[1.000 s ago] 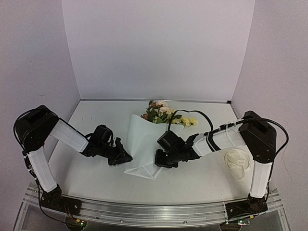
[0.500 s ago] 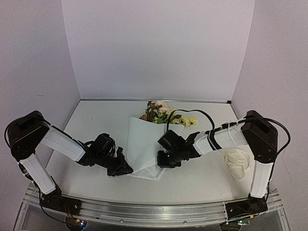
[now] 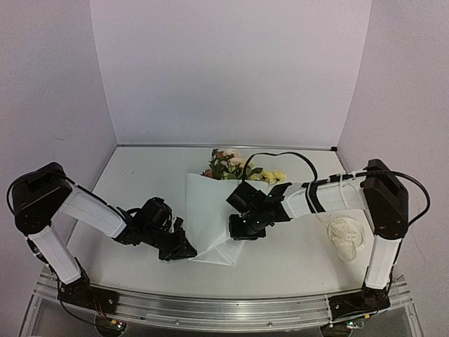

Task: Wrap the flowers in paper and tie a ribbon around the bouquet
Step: Press the fold line on the folded bouquet.

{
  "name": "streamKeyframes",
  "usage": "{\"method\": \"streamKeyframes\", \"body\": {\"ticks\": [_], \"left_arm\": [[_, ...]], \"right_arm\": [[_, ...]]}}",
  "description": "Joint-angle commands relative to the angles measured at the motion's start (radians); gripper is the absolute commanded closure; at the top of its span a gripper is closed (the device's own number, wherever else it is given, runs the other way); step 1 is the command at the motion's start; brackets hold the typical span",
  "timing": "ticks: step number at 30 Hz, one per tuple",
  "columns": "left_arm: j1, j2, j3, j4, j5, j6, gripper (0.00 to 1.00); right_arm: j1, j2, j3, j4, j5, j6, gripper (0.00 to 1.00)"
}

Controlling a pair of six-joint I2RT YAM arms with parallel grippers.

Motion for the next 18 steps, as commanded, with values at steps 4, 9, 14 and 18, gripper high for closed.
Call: {"method": "streamKeyframes", "body": {"ticks": [4,9,14,18], "left_arm": [[-0.007,-0.013,0.040,-0.046,-0.008,-0.001,0.92],[-0.007,-0.017,0.056,-0.058,-0.009,0.010,0.92],[0.003,-0.038,0.084,-0.086,-0.020,0.026,0.91],[0.023,-0.060,0.105,-0.081,-0.012,0.033,0.90]], "right_arm": [[0.038,0.019,0.111,-0.067,0.066,0.034,0.78],[0.048,0.068,0.152,-0.074,0.067,0.036,0.76],[0.049,0.103,0.138,-0.075,0.069,0.047,0.75],[0.048,0.136,0.139,-0.073,0.068,0.039,0.75]]}}
